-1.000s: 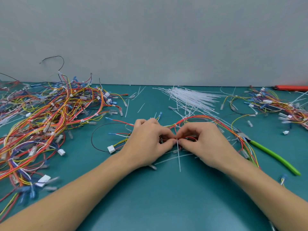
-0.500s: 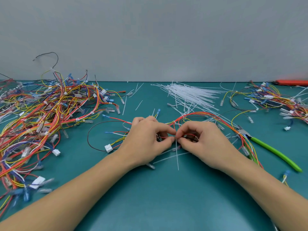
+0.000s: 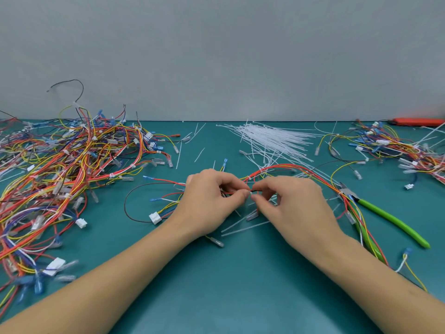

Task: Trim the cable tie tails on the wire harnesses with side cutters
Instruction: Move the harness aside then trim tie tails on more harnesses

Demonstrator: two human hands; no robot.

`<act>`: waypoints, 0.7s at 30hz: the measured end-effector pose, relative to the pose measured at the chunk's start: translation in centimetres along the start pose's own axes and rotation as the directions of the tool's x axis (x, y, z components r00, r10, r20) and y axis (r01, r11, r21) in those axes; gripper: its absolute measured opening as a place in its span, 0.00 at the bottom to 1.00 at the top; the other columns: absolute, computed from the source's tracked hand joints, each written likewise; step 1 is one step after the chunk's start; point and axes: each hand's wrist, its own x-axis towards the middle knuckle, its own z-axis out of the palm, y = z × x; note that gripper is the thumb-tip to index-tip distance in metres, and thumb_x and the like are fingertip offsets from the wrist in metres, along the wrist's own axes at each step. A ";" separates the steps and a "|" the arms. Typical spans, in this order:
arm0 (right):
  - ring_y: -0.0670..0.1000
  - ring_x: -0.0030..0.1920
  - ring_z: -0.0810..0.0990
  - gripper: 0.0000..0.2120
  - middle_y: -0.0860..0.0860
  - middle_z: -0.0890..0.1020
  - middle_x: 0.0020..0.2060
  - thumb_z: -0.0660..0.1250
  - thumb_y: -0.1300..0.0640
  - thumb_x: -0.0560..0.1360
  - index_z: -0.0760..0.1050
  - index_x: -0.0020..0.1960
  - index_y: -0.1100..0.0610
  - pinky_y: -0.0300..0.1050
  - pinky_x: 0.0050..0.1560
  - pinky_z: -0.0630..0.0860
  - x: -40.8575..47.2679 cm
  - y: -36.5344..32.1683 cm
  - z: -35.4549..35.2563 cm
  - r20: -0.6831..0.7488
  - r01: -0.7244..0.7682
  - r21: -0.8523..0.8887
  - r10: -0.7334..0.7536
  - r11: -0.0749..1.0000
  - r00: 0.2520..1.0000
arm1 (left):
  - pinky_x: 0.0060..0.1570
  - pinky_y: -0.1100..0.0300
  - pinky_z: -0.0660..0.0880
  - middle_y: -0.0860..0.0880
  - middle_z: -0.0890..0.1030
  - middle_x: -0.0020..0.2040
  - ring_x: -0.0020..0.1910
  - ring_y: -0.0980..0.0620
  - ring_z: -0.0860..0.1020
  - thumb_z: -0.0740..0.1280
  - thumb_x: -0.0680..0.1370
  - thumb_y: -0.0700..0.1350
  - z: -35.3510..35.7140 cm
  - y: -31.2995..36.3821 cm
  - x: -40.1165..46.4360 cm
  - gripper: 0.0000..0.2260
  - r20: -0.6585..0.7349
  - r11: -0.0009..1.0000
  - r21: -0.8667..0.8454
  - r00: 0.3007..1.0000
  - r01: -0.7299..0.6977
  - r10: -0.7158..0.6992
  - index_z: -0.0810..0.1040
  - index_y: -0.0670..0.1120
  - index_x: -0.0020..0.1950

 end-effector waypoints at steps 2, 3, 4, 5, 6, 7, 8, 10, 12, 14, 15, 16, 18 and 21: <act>0.45 0.37 0.79 0.04 0.38 0.85 0.39 0.72 0.48 0.76 0.83 0.50 0.42 0.47 0.43 0.77 0.0 -0.2 0.0 -0.030 -0.039 -0.004 0.039 0.999 0.999 | 0.62 0.40 0.74 0.64 0.84 0.35 0.38 0.63 0.81 0.72 0.74 0.51 0.2 0.2 -0.1 0.04 0.008 1.000 -0.002 1.000 0.009 -0.009 0.88 0.55 0.44; 0.45 0.36 0.79 0.03 0.37 0.85 0.39 0.72 0.49 0.76 0.83 0.48 0.42 0.48 0.42 0.78 0.0 -0.3 0.1 -0.040 -0.054 0.020 0.055 0.998 0.998 | 0.62 0.40 0.74 0.64 0.84 0.35 0.39 0.63 0.81 0.71 0.73 0.52 0.2 0.4 -0.1 0.06 0.009 1.000 -0.004 1.000 0.015 -0.015 0.88 0.55 0.44; 0.44 0.35 0.79 0.02 0.37 0.85 0.38 0.73 0.50 0.75 0.83 0.47 0.42 0.48 0.43 0.79 0.0 -0.4 0.3 -0.034 -0.072 0.056 0.074 0.996 0.997 | 0.62 0.40 0.74 0.64 0.84 0.35 0.39 0.63 0.82 0.71 0.73 0.53 0.3 0.4 -0.2 0.07 0.011 1.000 -0.008 1.000 0.023 -0.023 0.88 0.55 0.45; 0.44 0.35 0.80 0.03 0.36 0.84 0.38 0.73 0.51 0.75 0.83 0.47 0.42 0.48 0.44 0.79 0.0 -0.5 0.5 -0.015 -0.094 0.090 0.096 0.992 0.995 | 0.63 0.41 0.74 0.64 0.84 0.36 0.39 0.63 0.82 0.71 0.73 0.53 0.3 0.4 -0.2 0.07 0.013 0.999 -0.014 0.999 0.033 -0.033 0.88 0.55 0.45; 0.43 0.36 0.81 0.04 0.36 0.85 0.38 0.73 0.52 0.76 0.83 0.47 0.42 0.48 0.46 0.80 0.0 -0.5 0.7 0.007 -0.111 0.117 0.111 0.987 0.994 | 0.63 0.41 0.74 0.63 0.84 0.36 0.40 0.62 0.82 0.71 0.74 0.52 0.3 0.4 -0.2 0.06 0.016 0.999 -0.025 0.999 0.042 -0.042 0.88 0.55 0.45; 0.43 0.37 0.82 0.05 0.37 0.85 0.39 0.73 0.53 0.76 0.84 0.46 0.42 0.48 0.47 0.80 0.0 -0.5 0.8 0.024 -0.121 0.140 0.119 0.983 0.993 | 0.63 0.41 0.74 0.62 0.85 0.36 0.40 0.62 0.83 0.72 0.75 0.50 0.3 0.3 -0.1 0.04 0.020 0.998 -0.039 0.999 0.050 -0.050 0.88 0.54 0.45; 0.44 0.37 0.83 0.06 0.38 0.86 0.39 0.73 0.54 0.76 0.84 0.46 0.43 0.48 0.48 0.80 0.0 -0.4 0.8 0.029 -0.123 0.162 0.120 0.979 0.992 | 0.63 0.41 0.74 0.62 0.85 0.36 0.40 0.61 0.83 0.73 0.76 0.49 0.2 0.2 -0.1 0.03 0.023 0.997 -0.049 0.998 0.056 -0.055 0.88 0.54 0.45; 0.44 0.37 0.83 0.07 0.39 0.86 0.37 0.73 0.57 0.76 0.85 0.45 0.44 0.48 0.47 0.80 0.1 -0.2 0.8 0.013 -0.109 0.191 0.109 0.975 0.994 | 0.63 0.42 0.74 0.61 0.85 0.36 0.40 0.61 0.84 0.74 0.77 0.48 0.2 0.2 -0.1 0.03 0.026 0.997 -0.056 0.998 0.061 -0.060 0.87 0.54 0.45; 0.45 0.37 0.83 0.08 0.40 0.86 0.37 0.73 0.58 0.75 0.86 0.46 0.44 0.49 0.46 0.80 0.1 -0.2 0.8 -0.009 -0.090 0.187 0.093 0.978 0.996 | 0.64 0.42 0.74 0.60 0.86 0.36 0.40 0.60 0.84 0.73 0.77 0.48 0.1 0.3 -0.1 0.03 0.034 0.996 -0.066 0.997 0.064 -0.062 0.87 0.54 0.45; 0.46 0.38 0.83 0.07 0.41 0.86 0.38 0.73 0.57 0.76 0.86 0.46 0.46 0.49 0.46 0.80 0.0 -0.3 1.0 -0.026 -0.074 0.167 0.079 0.983 0.997 | 0.64 0.42 0.74 0.60 0.86 0.37 0.40 0.60 0.84 0.73 0.76 0.48 0.1 0.4 -0.2 0.04 0.038 0.995 -0.076 0.997 0.071 -0.068 0.87 0.54 0.45; 0.46 0.38 0.83 0.06 0.42 0.86 0.38 0.73 0.57 0.76 0.86 0.46 0.46 0.50 0.45 0.80 0.0 -0.4 1.1 -0.037 -0.064 0.149 0.070 0.987 0.997 | 0.64 0.41 0.74 0.59 0.86 0.36 0.40 0.60 0.83 0.72 0.75 0.49 0.1 0.5 -0.2 0.04 0.038 0.994 -0.080 0.997 0.074 -0.071 0.87 0.54 0.45; 0.47 0.39 0.83 0.06 0.42 0.86 0.38 0.73 0.57 0.76 0.86 0.46 0.47 0.50 0.45 0.80 -0.1 -0.5 1.2 -0.046 -0.057 0.128 0.064 0.990 0.997 | 0.64 0.40 0.74 0.59 0.86 0.36 0.39 0.60 0.83 0.72 0.75 0.50 0.1 0.5 -0.2 0.05 0.038 0.993 -0.085 0.997 0.076 -0.073 0.87 0.54 0.45; 0.48 0.39 0.83 0.05 0.43 0.86 0.38 0.72 0.56 0.76 0.85 0.45 0.47 0.51 0.44 0.79 -0.1 -0.6 1.3 -0.056 -0.062 0.113 0.069 0.992 0.996 | 0.64 0.40 0.74 0.59 0.85 0.36 0.38 0.61 0.82 0.71 0.75 0.50 0.1 0.6 -0.3 0.05 0.037 0.992 -0.094 0.996 0.079 -0.076 0.87 0.54 0.44; 0.47 0.38 0.82 0.03 0.43 0.84 0.36 0.72 0.55 0.75 0.84 0.44 0.47 0.50 0.44 0.79 0.0 -0.7 1.4 -0.070 -0.083 0.114 0.091 0.990 0.993 | 0.63 0.42 0.75 0.60 0.85 0.36 0.39 0.60 0.83 0.71 0.74 0.52 0.2 0.8 -0.4 0.06 0.019 0.992 -0.103 0.997 0.079 -0.077 0.87 0.54 0.44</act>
